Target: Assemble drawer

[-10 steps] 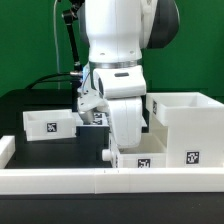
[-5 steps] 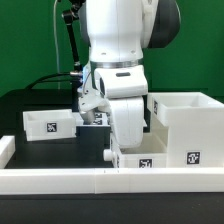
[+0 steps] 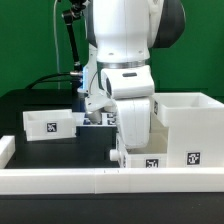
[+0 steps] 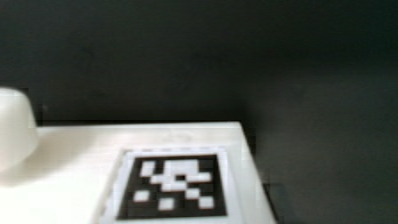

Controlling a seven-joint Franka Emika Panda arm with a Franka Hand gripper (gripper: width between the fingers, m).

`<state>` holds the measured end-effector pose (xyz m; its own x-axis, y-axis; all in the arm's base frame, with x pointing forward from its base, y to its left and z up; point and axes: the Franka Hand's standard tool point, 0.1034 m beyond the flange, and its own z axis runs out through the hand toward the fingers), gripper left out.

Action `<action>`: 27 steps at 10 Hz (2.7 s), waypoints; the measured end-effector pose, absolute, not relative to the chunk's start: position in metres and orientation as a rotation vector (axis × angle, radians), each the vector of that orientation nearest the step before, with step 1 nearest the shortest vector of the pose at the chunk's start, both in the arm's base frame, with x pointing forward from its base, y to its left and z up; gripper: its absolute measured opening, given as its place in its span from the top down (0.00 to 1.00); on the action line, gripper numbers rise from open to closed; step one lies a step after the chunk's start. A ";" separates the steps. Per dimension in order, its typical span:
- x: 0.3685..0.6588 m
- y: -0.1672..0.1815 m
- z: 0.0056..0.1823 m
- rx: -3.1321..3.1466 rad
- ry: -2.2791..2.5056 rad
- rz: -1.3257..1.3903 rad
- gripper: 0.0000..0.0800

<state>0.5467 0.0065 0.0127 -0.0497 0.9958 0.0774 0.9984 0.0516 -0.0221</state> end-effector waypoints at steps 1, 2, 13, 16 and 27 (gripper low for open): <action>0.547 0.008 0.013 -2.127 -2.213 -0.057 0.95; 0.547 0.010 0.012 -2.131 -2.207 -0.057 0.95; 0.561 0.005 0.055 -2.212 -2.172 -0.060 0.19; 0.563 -0.026 0.064 -2.204 -2.201 -0.065 0.19; 0.581 -0.047 0.013 -1.965 -2.091 -0.322 0.19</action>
Offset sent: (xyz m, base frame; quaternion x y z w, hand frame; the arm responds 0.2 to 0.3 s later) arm 0.0000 0.0000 0.0000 0.0000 0.0000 0.0000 1.0000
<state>0.5812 -0.0469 0.0130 -0.0564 0.9417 0.3316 0.9979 0.0640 -0.0120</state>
